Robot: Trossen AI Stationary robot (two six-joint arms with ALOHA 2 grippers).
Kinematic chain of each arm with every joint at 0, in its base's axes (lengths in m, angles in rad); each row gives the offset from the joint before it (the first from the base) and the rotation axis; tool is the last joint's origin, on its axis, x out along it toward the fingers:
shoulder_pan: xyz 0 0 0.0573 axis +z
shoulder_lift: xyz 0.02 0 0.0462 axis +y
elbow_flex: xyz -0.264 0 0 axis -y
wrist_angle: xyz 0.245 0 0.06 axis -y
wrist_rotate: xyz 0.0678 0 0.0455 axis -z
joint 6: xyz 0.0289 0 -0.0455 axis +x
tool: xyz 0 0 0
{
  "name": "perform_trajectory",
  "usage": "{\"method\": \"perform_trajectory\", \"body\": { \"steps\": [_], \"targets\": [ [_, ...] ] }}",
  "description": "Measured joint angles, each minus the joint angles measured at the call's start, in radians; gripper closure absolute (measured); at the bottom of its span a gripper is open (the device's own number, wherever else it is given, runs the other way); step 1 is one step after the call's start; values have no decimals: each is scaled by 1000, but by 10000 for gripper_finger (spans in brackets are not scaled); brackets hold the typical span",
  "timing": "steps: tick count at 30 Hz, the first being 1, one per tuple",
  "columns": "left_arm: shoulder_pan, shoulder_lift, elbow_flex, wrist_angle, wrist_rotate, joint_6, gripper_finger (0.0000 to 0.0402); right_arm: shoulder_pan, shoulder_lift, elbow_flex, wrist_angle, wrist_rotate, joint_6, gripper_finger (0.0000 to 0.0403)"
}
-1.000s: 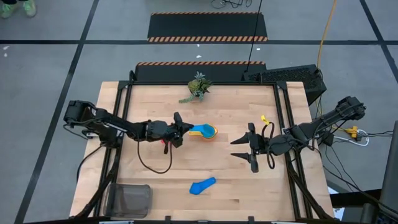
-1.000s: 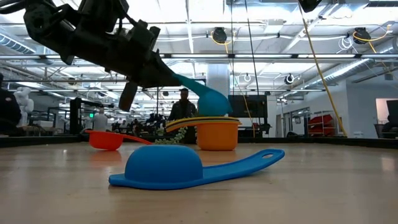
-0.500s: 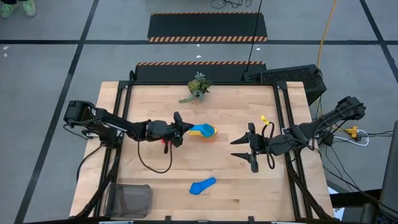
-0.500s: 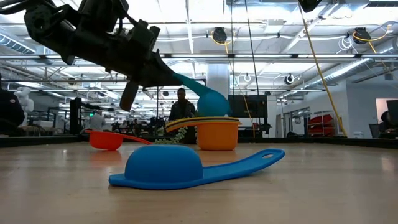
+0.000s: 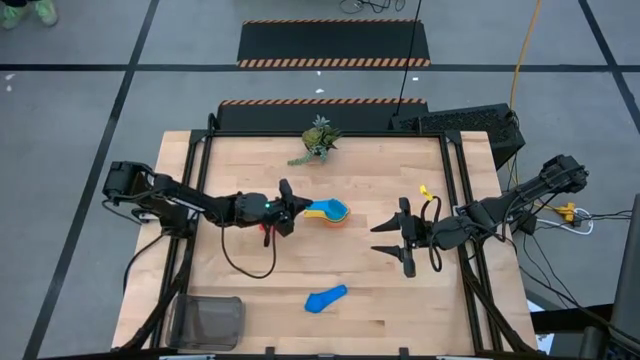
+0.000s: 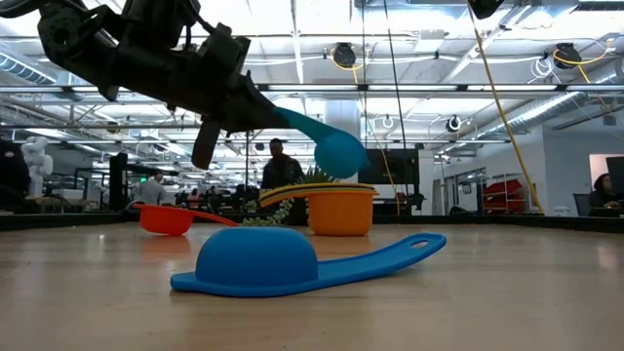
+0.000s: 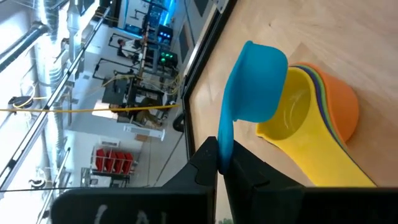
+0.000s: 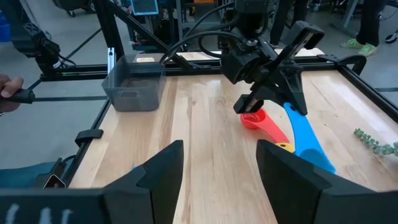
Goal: Nest measuring cups in basket
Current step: Stack the top light blue measuring cup on top of the yellow measuring cup
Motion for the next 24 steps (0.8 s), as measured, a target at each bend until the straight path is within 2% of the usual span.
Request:
{"method": "perform_trajectory", "body": {
  "steps": [9, 15, 24],
  "targets": [
    [10, 54, 2, 22, 7, 2, 392, 0, 0, 0, 0, 0, -4, 206],
    [15, 139, 33, 80, -18, 9, 373, 0, 0, 1, 0, -3, -4, 206],
    [22, 140, 31, 59, -20, 5, 365, 1, 0, 1, -1, -4, -1, 206]
  ]
}}
